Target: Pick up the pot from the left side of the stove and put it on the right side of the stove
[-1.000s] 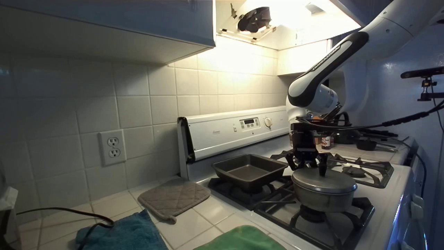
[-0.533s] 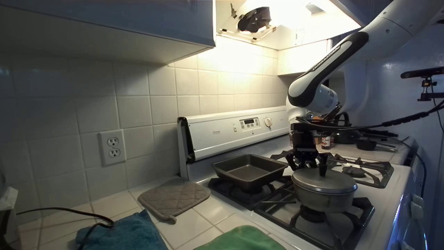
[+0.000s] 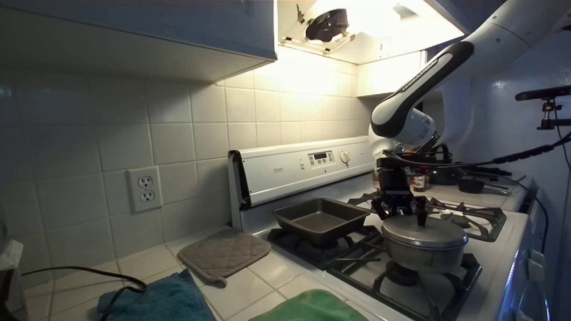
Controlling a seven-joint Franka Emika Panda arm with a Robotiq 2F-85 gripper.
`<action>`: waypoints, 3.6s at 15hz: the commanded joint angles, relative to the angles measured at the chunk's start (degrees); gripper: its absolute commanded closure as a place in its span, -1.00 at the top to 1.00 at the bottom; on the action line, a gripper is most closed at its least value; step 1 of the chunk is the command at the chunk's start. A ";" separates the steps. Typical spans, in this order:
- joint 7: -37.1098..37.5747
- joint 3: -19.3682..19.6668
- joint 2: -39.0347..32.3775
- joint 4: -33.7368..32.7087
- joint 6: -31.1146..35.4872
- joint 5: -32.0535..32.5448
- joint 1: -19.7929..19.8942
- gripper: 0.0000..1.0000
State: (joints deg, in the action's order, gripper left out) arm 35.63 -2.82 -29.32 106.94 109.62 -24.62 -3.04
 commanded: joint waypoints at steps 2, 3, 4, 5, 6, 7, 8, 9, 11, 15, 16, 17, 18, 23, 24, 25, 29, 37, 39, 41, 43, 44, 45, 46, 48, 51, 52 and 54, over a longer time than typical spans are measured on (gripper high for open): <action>-1.20 1.07 1.17 0.23 -1.98 -1.67 0.72 -0.76; -1.41 1.32 1.59 0.58 -1.88 -1.54 0.86 -0.76; -1.53 1.52 2.03 0.96 -1.71 -1.49 1.02 -0.76; -1.95 1.69 2.64 1.47 -1.53 -1.42 1.25 -0.76; -2.31 1.84 3.03 1.72 -1.65 -1.51 1.47 -0.76; -2.73 2.02 3.55 2.05 -1.72 -1.51 1.67 -0.76; -3.23 2.15 4.05 2.34 -1.74 -1.58 1.90 -0.76; -3.71 2.32 4.61 2.71 -1.74 -1.53 2.10 -0.76; -4.70 2.70 5.48 3.27 -2.23 -1.54 2.57 -0.76; -5.95 3.68 6.32 3.44 -4.44 -1.52 3.67 -0.76; -6.02 4.03 6.37 3.50 -4.91 -1.54 3.95 -0.76; -6.27 4.31 6.47 3.55 -5.65 -1.64 4.26 -0.76; -6.39 4.65 6.66 3.68 -5.94 -1.58 4.54 -0.76; -7.01 6.22 6.98 3.77 -6.89 -1.29 5.88 -0.76; -7.29 6.45 7.11 3.77 -7.30 -1.35 6.21 -0.76; -7.66 6.71 7.28 3.84 -7.66 -1.23 6.47 -0.76; -8.62 7.88 8.21 4.23 -8.95 -0.65 7.37 -0.76; -9.40 10.19 8.74 4.57 -8.42 0.13 8.69 -0.76; -9.72 10.67 8.77 4.61 -8.77 0.21 9.27 -0.76; -10.25 11.29 9.02 4.80 -9.04 0.20 9.97 -0.76; -10.67 11.93 9.10 4.93 -8.84 0.61 10.51 -0.76; -10.83 12.19 9.11 4.91 -8.91 0.76 10.82 -0.76; -10.92 12.53 9.01 4.80 -8.99 0.94 11.12 -0.76; -11.02 12.78 9.15 4.85 -8.88 1.19 11.31 -0.76; -11.47 13.28 8.74 4.39 -8.92 1.36 11.90 -0.76; -11.86 14.04 8.21 3.92 -8.88 1.47 12.80 -0.76; -11.86 14.37 8.18 3.82 -8.81 1.54 13.13 -0.76; -11.85 15.08 8.12 3.83 -8.22 1.78 13.79 -0.76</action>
State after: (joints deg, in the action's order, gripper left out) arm 24.57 11.65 -22.06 110.72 101.95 -23.93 9.56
